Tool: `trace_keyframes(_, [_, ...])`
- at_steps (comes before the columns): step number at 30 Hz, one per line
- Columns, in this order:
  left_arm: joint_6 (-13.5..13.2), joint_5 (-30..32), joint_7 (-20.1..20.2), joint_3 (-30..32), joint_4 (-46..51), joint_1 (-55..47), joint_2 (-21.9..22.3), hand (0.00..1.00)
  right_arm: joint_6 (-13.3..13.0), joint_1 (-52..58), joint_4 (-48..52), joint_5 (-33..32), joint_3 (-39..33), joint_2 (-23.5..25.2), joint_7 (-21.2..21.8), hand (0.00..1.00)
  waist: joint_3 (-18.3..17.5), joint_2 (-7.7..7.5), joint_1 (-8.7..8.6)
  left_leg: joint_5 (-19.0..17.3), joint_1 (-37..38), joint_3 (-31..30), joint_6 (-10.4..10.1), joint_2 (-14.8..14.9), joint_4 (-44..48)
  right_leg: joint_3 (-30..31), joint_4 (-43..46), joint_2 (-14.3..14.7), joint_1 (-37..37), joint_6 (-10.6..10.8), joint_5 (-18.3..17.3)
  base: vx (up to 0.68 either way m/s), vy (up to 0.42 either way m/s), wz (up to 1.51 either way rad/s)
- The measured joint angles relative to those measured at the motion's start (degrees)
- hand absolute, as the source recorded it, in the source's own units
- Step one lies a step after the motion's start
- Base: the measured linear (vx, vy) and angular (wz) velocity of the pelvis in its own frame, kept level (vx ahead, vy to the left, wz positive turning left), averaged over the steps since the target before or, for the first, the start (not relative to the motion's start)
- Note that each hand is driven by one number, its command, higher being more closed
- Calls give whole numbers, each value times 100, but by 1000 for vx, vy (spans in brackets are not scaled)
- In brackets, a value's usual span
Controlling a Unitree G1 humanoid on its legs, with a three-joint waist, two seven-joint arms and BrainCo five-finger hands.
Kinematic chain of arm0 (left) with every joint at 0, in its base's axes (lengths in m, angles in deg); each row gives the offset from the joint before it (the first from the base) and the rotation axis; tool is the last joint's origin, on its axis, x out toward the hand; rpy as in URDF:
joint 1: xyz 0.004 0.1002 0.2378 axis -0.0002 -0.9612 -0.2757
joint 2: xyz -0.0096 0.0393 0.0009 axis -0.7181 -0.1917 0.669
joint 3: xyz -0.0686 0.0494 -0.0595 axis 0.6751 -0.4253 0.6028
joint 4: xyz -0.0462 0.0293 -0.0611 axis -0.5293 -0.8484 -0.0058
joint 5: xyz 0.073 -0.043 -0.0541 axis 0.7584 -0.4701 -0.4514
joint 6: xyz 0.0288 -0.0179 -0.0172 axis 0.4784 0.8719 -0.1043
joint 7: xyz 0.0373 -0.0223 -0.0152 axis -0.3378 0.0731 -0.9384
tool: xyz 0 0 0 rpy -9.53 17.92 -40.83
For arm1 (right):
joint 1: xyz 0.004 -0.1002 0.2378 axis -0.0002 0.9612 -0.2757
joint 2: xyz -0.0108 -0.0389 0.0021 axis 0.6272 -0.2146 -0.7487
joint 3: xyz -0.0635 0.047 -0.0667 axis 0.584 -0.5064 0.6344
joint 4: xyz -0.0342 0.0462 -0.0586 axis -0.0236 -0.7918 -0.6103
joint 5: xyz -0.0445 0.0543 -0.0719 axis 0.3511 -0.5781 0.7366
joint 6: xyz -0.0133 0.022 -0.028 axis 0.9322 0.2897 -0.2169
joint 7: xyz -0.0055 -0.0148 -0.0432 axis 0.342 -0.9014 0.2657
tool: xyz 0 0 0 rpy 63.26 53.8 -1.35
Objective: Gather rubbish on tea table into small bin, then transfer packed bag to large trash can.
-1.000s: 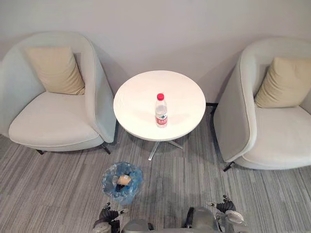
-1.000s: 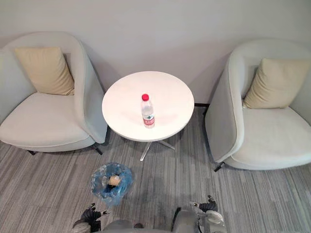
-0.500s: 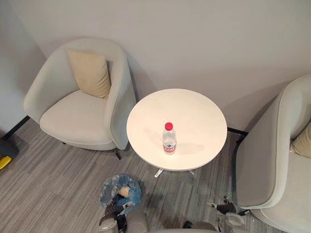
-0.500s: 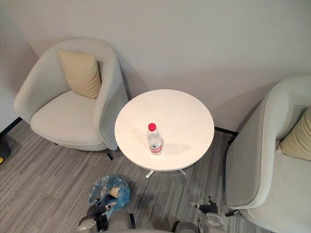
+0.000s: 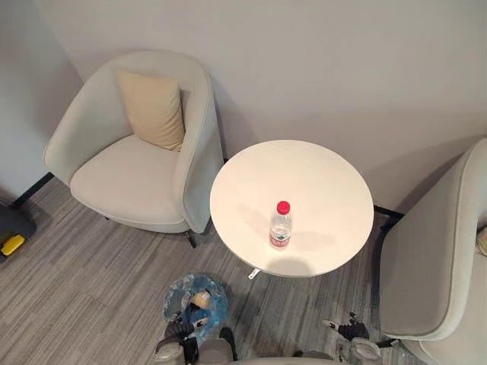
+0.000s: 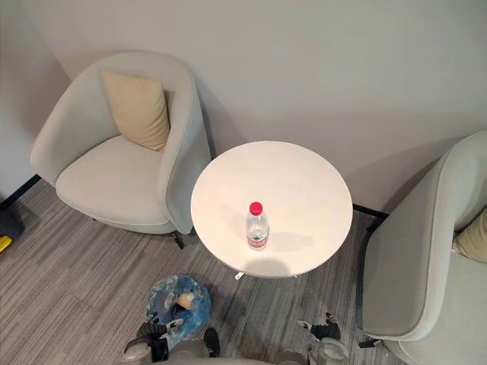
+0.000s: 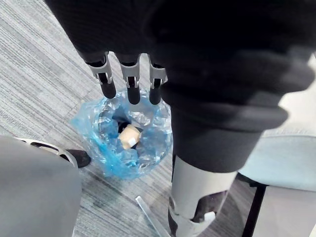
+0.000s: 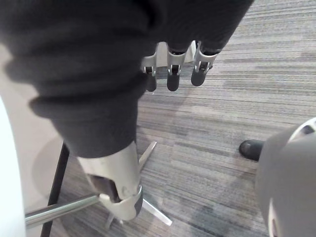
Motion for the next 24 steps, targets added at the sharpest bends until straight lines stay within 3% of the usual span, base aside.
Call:
trace_keyframes(7, [-1,12,-3,-370,-169,-7,-225,0,-2,83,-112,103,221,-239,-57,0,-157,-16,3,277,171,-337,14,-33,-594,165,-240,179,-48,-63,201,-47,-14,-11])
trace_keyframes(11, [1,62,-6,-619,-222,-115,-419,0,-27,358,1236,331,806,-529,-94,0,-174,-2,-23,309,195,-488,-8,-91,-685,372,-324,217,-96,-42,220,-40,20,-9])
trace_keyframes(15, [0,68,-6,-639,-216,-392,-480,0,-240,755,2833,555,842,-858,-61,0,-260,15,-21,321,189,-489,-8,-116,-743,577,-387,265,-165,-34,224,20,6,-3])
trace_keyframes(24, [-138,284,9,-911,-189,-560,-557,0,-642,1061,4175,1074,1272,-1238,380,0,-318,1,-41,316,305,-573,-5,-105,-744,637,-573,329,38,-48,299,53,-10,-1])
